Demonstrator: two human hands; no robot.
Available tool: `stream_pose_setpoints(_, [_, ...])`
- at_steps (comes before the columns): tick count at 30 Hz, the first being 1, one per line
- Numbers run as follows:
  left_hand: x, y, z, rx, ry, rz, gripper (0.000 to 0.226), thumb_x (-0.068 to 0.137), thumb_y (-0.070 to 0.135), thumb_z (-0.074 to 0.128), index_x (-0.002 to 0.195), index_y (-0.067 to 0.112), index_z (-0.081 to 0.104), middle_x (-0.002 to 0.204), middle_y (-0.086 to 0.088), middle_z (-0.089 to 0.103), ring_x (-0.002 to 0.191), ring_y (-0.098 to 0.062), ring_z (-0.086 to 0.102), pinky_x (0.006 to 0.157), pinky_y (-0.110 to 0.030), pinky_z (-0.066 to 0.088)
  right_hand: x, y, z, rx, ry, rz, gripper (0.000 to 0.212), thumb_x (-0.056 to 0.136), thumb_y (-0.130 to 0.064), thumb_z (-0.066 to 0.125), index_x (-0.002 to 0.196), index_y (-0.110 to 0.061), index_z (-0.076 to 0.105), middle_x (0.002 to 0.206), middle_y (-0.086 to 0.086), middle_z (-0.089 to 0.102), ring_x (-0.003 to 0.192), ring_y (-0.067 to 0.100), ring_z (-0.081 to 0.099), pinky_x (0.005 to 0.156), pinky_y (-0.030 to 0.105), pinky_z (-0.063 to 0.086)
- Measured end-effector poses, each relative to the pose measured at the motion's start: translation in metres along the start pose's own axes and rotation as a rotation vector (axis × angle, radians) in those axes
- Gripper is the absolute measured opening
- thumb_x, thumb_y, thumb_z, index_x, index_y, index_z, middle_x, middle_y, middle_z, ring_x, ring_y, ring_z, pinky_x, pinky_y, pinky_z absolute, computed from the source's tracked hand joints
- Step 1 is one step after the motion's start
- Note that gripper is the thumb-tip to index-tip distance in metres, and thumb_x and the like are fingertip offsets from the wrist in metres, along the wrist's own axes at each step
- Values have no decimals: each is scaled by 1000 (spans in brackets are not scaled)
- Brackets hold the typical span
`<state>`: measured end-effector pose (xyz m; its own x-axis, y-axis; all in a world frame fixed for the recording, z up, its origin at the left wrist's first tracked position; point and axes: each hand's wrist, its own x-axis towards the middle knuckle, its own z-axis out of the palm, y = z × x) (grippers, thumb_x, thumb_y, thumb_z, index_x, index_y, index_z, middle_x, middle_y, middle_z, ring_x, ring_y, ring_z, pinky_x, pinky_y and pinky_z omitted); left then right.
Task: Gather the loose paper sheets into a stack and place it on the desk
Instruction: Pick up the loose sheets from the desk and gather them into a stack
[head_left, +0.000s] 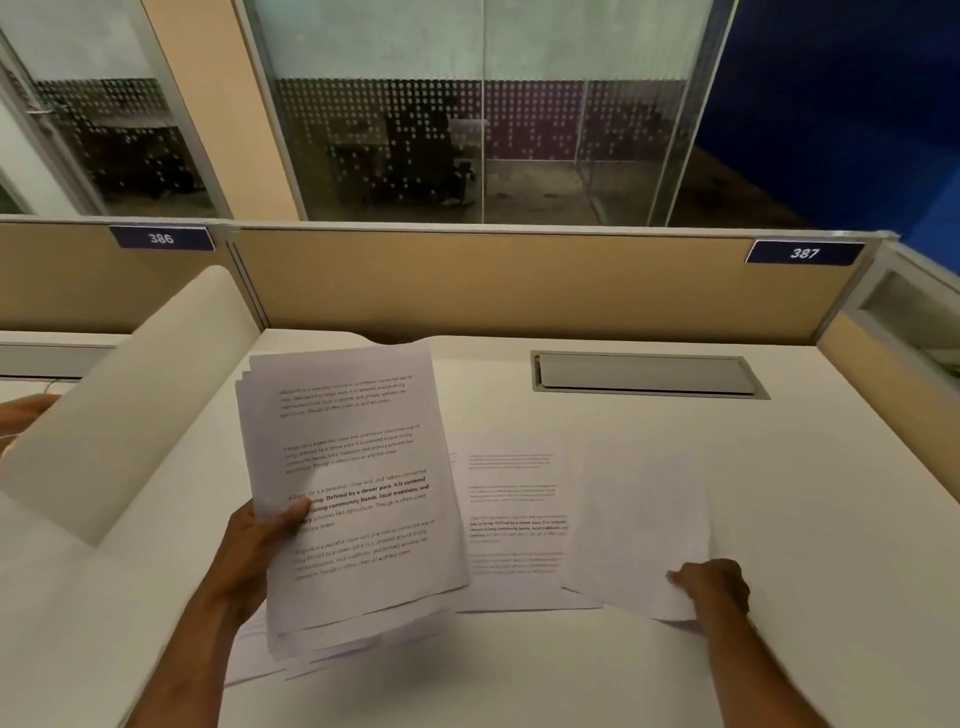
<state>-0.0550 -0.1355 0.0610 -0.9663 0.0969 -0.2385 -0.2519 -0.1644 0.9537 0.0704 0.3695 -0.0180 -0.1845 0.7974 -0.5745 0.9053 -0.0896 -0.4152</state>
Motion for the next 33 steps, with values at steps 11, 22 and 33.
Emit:
stream_pose_setpoints(11, [8, 11, -37, 6, 20, -10, 35, 94, 11, 65, 128, 7, 64, 114, -22, 77, 93, -41, 77, 71, -51, 66, -162, -93, 21, -191, 519, -908, 19, 97, -13, 56, 111, -1, 62, 105, 24, 65, 83, 38, 67, 68, 43, 57])
stream_pose_setpoints(22, [15, 14, -74, 20, -15, -36, 43, 84, 16, 71, 126, 8, 65, 110, -19, 79, 89, -37, 79, 69, -49, 66, -202, -56, 167, -584, 194, -1024, 43, 14, -4, 100, 42, -8, 67, 52, 8, 65, 35, 15, 57, 30, 16, 44])
stream_pose_setpoints(33, [33, 11, -80, 28, -57, -71, 37, 86, 14, 69, 122, 9, 67, 111, -22, 78, 88, -40, 78, 67, -49, 66, -153, -53, 133, -396, 148, -574, 58, 98, -53, 40, 140, -14, 49, 142, 15, 44, 125, 31, 47, 100, 46, 47])
